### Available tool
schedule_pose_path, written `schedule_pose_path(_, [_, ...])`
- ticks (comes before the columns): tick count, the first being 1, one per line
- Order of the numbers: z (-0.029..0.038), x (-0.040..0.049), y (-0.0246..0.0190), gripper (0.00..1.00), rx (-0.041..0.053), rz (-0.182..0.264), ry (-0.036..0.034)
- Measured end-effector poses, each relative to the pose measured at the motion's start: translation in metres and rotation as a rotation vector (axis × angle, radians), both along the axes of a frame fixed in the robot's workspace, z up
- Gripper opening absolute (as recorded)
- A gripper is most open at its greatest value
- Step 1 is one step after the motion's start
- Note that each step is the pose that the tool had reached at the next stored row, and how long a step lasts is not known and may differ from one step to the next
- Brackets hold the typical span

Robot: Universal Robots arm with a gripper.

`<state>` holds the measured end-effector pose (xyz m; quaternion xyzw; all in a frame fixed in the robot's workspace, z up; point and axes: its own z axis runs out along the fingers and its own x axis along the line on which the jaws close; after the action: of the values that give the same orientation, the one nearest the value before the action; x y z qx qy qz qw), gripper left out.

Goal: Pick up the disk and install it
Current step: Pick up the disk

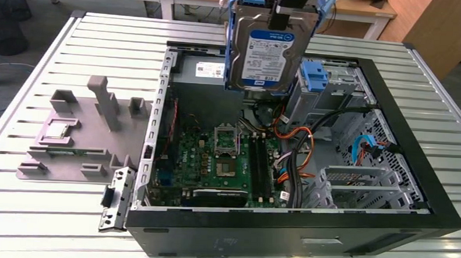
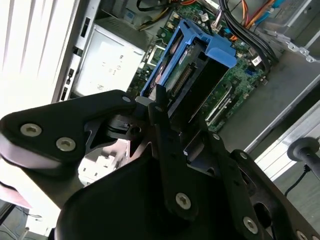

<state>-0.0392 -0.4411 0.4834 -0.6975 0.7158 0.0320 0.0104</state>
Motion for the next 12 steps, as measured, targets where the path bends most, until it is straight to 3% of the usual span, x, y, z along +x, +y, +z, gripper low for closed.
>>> schedule_pose_path(12, [0.0000,0.0022,-0.0321,0.35,-0.0001,0.000,0.0000])
